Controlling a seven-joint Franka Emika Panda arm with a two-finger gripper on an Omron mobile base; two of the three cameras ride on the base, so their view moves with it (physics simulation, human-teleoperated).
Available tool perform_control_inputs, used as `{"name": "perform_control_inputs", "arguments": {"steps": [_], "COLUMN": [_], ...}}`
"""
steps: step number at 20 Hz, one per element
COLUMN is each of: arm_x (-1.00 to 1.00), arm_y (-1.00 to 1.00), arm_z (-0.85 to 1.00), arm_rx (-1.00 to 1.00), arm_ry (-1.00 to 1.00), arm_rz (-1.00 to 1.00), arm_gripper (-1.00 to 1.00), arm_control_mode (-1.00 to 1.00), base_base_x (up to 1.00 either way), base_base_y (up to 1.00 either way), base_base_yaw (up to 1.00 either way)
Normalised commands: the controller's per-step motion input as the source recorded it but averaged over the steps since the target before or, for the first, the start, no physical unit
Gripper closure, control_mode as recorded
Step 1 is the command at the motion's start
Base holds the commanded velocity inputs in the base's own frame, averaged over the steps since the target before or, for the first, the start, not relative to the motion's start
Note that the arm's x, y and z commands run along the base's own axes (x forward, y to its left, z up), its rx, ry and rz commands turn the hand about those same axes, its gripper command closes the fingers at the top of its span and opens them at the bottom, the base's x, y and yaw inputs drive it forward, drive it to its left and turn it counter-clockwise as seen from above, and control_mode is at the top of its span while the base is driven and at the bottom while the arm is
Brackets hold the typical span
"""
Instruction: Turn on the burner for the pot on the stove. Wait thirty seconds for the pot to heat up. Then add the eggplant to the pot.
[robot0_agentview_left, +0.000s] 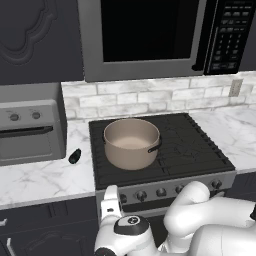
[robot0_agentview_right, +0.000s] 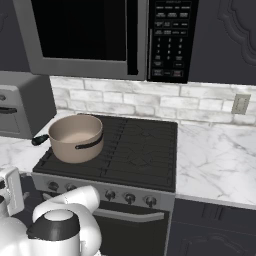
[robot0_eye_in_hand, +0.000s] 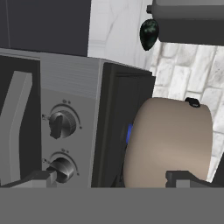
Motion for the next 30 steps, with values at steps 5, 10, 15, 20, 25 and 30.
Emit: {"name": "perform_control_inputs", "arguments": {"steps": [5,10,15,20,25,30], "arm_x": [0.0,0.0,0.0,0.0,0.0,0.0], "arm_y": [0.0,0.0,0.0,0.0,0.0,0.0], "arm_z": [0.0,0.0,0.0,0.0,0.0,0.0], "arm_rx": [0.0,0.0,0.0,0.0,0.0,0.0], "arm_ry": [0.0,0.0,0.0,0.0,0.0,0.0], "arm_rz": [0.0,0.0,0.0,0.0,0.0,0.0], "arm_gripper": [-1.0,-1.0,-1.0,-1.0,-1.0,-1.0], "arm_control_mode": [-1.0,-1.0,-1.0,-1.0,-1.0,-1.0], "base_base_x": [0.0,0.0,0.0,0.0,0.0,0.0], "base_base_y": [0.0,0.0,0.0,0.0,0.0,0.0], "base_base_yaw": [0.0,0.0,0.0,0.0,0.0,0.0]}}
